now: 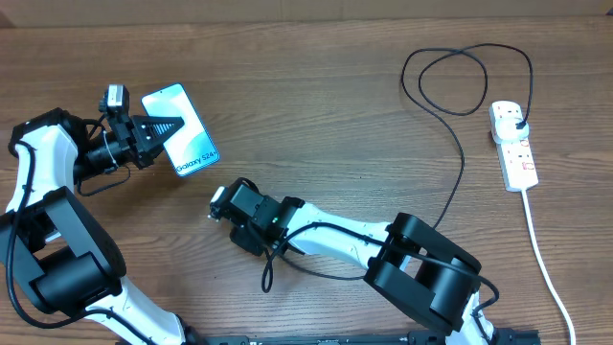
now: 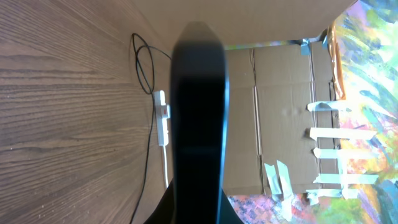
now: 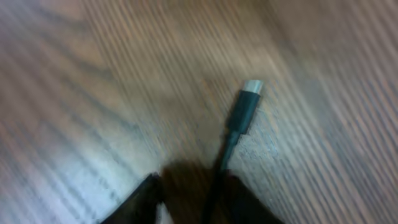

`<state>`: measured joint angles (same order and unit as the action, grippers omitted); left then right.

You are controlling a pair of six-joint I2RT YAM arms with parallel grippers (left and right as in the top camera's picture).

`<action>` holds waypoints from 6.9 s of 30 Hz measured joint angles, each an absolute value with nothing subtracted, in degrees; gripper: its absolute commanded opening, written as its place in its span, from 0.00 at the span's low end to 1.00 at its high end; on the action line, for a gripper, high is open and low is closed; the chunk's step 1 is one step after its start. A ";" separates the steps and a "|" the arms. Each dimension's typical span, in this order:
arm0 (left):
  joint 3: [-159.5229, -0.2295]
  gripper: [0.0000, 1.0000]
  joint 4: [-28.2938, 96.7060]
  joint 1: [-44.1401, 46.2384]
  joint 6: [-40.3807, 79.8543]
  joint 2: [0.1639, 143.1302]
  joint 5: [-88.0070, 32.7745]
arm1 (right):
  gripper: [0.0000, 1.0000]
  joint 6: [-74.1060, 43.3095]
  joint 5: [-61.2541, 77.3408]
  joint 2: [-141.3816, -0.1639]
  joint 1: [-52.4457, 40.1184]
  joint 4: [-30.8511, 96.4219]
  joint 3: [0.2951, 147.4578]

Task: Plug charger to phone and switch on socket

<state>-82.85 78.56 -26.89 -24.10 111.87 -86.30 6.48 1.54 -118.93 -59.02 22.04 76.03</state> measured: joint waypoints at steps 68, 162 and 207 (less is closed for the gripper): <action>-82.85 0.04 78.61 -26.89 -22.63 111.87 -86.13 | 0.04 -4.49 7.51 -117.38 -44.58 54.68 79.79; -82.85 0.05 95.81 -14.48 -35.27 111.87 -87.88 | 0.04 -31.53 51.77 -89.65 -40.60 12.01 63.05; -82.85 0.05 95.79 -14.48 -34.46 111.87 -87.90 | 0.04 -33.87 48.60 -89.65 -42.52 11.09 63.05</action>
<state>-82.85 95.79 -14.48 -34.46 111.87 -87.90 -33.87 48.60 -89.65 -42.52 11.09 63.05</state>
